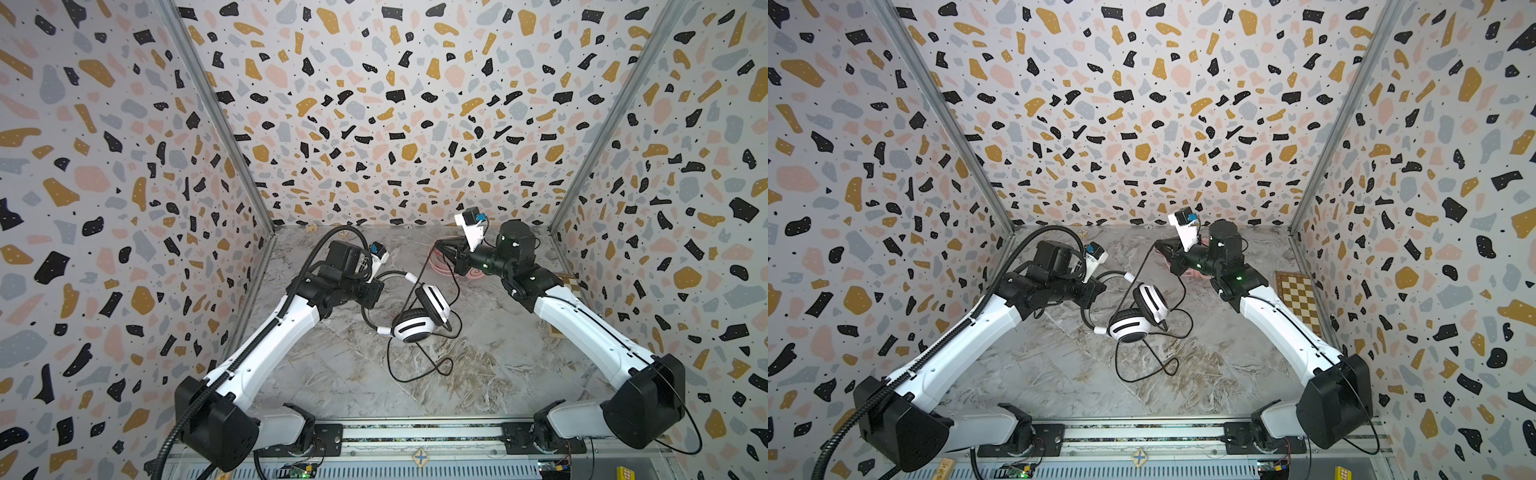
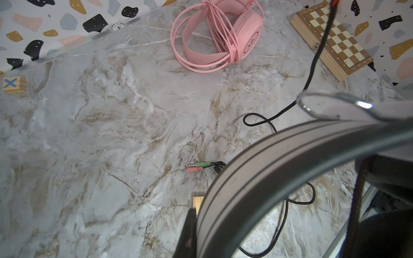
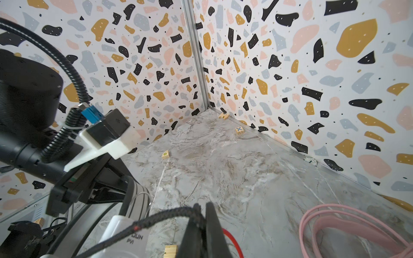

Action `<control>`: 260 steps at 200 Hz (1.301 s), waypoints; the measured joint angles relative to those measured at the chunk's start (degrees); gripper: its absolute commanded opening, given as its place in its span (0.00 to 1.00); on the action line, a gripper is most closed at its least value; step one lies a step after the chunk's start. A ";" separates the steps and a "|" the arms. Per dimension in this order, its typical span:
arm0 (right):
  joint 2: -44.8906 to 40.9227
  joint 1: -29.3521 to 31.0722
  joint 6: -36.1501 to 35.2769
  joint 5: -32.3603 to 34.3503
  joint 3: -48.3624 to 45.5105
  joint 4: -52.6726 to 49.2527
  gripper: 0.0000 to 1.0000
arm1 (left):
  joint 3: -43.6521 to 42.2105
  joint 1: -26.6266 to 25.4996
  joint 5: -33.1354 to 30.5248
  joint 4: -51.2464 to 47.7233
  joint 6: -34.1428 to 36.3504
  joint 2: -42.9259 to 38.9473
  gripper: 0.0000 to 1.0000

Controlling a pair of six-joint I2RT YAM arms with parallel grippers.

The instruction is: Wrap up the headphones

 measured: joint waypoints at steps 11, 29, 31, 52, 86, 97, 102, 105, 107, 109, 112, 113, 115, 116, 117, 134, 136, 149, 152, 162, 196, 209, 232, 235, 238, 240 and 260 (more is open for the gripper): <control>0.26 -0.02 0.15 0.07 -0.74 0.39 0.01 | 0.00 0.00 0.37 0.15 0.00 -0.35 0.00; 0.37 -0.04 0.20 0.50 -2.51 0.90 0.01 | 0.00 0.00 0.81 0.61 -0.15 -1.38 0.00; 0.37 -0.04 0.20 0.55 -2.80 0.94 0.01 | 0.00 0.00 0.87 0.70 -0.20 -1.46 0.00; 0.35 -0.09 0.72 0.72 -6.51 2.51 0.01 | 0.00 0.00 1.29 2.01 -0.74 -2.91 0.00; 0.28 0.33 2.23 -0.52 -13.31 4.87 0.01 | -0.57 0.00 1.60 5.14 -3.15 -4.66 0.00; 0.07 0.98 2.49 -0.63 -14.69 5.38 0.01 | -0.85 0.00 1.31 5.64 -3.87 -4.90 0.00; -0.17 1.36 2.62 -0.59 -15.26 5.62 0.01 | -0.85 0.00 1.14 5.64 -4.09 -4.92 0.00; -0.37 1.57 2.73 -0.52 -15.65 5.75 0.01 | -0.85 0.00 1.14 5.64 -4.22 -4.92 0.00; -0.52 1.73 2.80 -0.48 -15.89 5.90 0.01 | -0.85 0.00 1.14 5.66 -4.35 -4.92 0.00; -0.63 1.86 2.84 -0.46 -16.13 5.99 0.01 | -0.85 0.00 1.14 5.68 -4.39 -4.92 0.00; -0.85 2.01 2.97 -0.44 -16.44 6.16 0.01 | -0.85 0.00 1.16 5.75 -4.59 -4.92 0.00; -0.90 2.03 2.97 -0.44 -16.50 6.19 0.01 | -0.85 0.00 1.18 5.75 -4.63 -4.94 0.00; -1.01 2.14 3.04 -0.44 -16.68 6.32 0.01 | -0.85 0.00 1.25 5.84 -4.79 -4.96 0.00; -1.09 2.21 3.10 -0.46 -16.79 6.36 0.01 | -0.85 0.00 1.25 5.86 -4.81 -4.96 0.00; -1.14 2.23 3.10 -0.46 -16.85 6.38 0.01 | -0.85 0.00 1.29 5.92 -4.87 -4.98 0.00; -1.49 2.51 3.80 -0.83 -17.42 7.61 0.03 | -0.90 0.00 2.21 7.54 -6.51 -5.16 0.00; -1.46 2.54 3.93 -0.98 -17.42 7.87 0.04 | -0.90 0.00 2.36 7.76 -6.71 -5.18 0.00; -1.42 2.69 4.81 -1.81 -17.46 9.60 0.06 | -0.92 0.00 3.06 9.29 -8.28 -5.18 0.00; -1.42 2.75 5.01 -1.99 -17.46 10.03 0.06 | -0.92 0.00 3.28 9.64 -8.70 -5.18 0.00; -1.38 3.06 5.95 -2.69 -17.51 11.69 0.09 | -0.92 0.00 3.80 10.54 -9.55 -5.18 0.00; 0.02 3.34 7.74 -5.33 -17.62 14.67 0.22 | -0.66 0.00 4.94 11.85 -10.97 -5.20 0.00; 1.14 3.30 8.04 -5.86 -17.73 15.21 0.28 | -0.28 0.00 4.96 11.34 -10.88 -5.20 0.00; 2.69 3.04 8.37 -6.78 -19.02 16.72 0.38 | 1.40 0.00 4.85 9.42 -10.58 -5.18 0.00; 2.91 2.99 8.48 -6.88 -19.21 16.92 0.38 | 1.64 0.00 4.81 9.29 -10.51 -5.18 0.00; 3.08 2.91 8.57 -6.91 -19.41 17.14 0.39 | 1.90 0.00 4.76 9.11 -10.47 -5.18 0.00; 3.19 2.86 8.55 -6.95 -19.58 17.27 0.39 | 2.16 0.00 4.72 8.94 -10.47 -5.16 0.00; 4.15 2.29 8.96 -7.10 -21.49 18.64 0.42 | 4.74 0.11 3.91 7.58 -10.45 -5.07 0.00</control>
